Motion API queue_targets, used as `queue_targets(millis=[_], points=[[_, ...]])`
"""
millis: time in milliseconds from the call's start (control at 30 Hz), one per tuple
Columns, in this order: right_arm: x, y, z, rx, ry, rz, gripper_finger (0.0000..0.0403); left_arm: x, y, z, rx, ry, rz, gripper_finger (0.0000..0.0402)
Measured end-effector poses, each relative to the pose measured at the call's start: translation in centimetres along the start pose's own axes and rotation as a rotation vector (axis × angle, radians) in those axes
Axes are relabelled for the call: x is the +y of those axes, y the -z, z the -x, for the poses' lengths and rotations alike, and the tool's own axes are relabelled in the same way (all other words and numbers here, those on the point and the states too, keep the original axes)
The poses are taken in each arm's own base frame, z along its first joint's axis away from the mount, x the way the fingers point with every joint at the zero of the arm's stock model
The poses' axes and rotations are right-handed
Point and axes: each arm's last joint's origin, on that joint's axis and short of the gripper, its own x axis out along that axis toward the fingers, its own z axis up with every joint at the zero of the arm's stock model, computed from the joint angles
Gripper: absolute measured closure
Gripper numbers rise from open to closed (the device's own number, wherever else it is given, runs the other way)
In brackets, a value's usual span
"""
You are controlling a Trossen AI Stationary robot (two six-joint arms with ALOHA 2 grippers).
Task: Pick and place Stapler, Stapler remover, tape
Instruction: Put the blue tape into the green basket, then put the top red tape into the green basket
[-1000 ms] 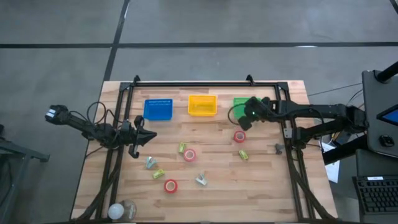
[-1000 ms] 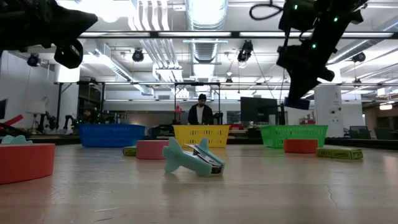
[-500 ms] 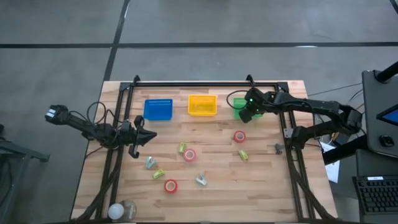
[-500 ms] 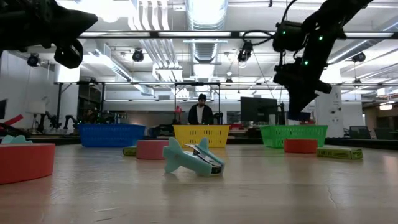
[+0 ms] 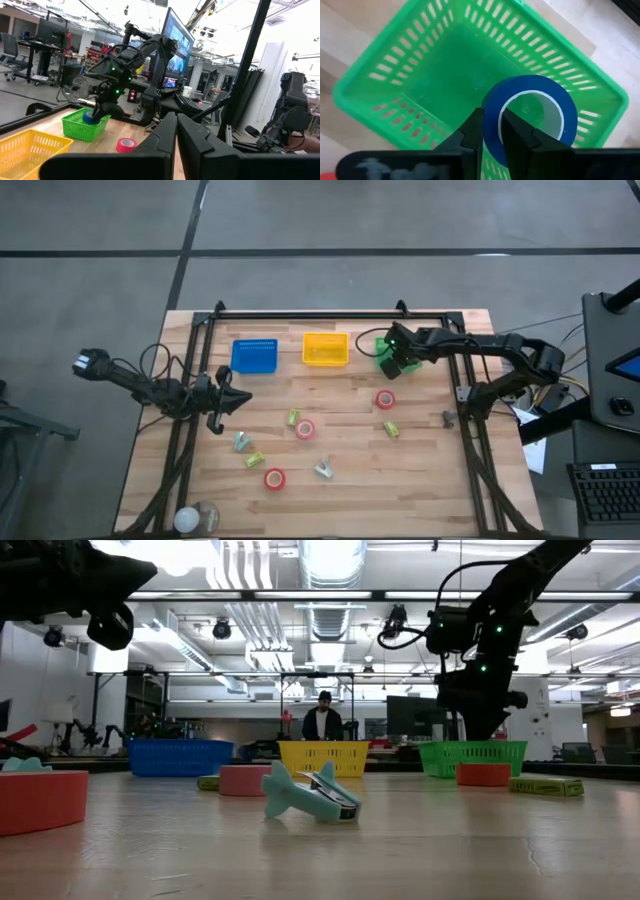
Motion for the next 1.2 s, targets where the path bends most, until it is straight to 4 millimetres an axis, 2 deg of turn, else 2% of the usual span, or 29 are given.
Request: queue_targets(millis=[633,933,1200], points=[[0.1,-0.2,0.8,-0.037,-0.022,0.019,0.0247,0.0,0.0,0.0,0.000,0.000,0.000,0.0380],[2.5,1.2,3.7,-0.104,-0.168,0.098,0.0230,0.0,0.0,0.0,0.000,0.000,0.000,0.0382],[6.1,3.9,6.3,-0.140,-0.312,0.286,0.0236,0.0,0.0,0.0,0.000,0.000,0.000,0.0383]])
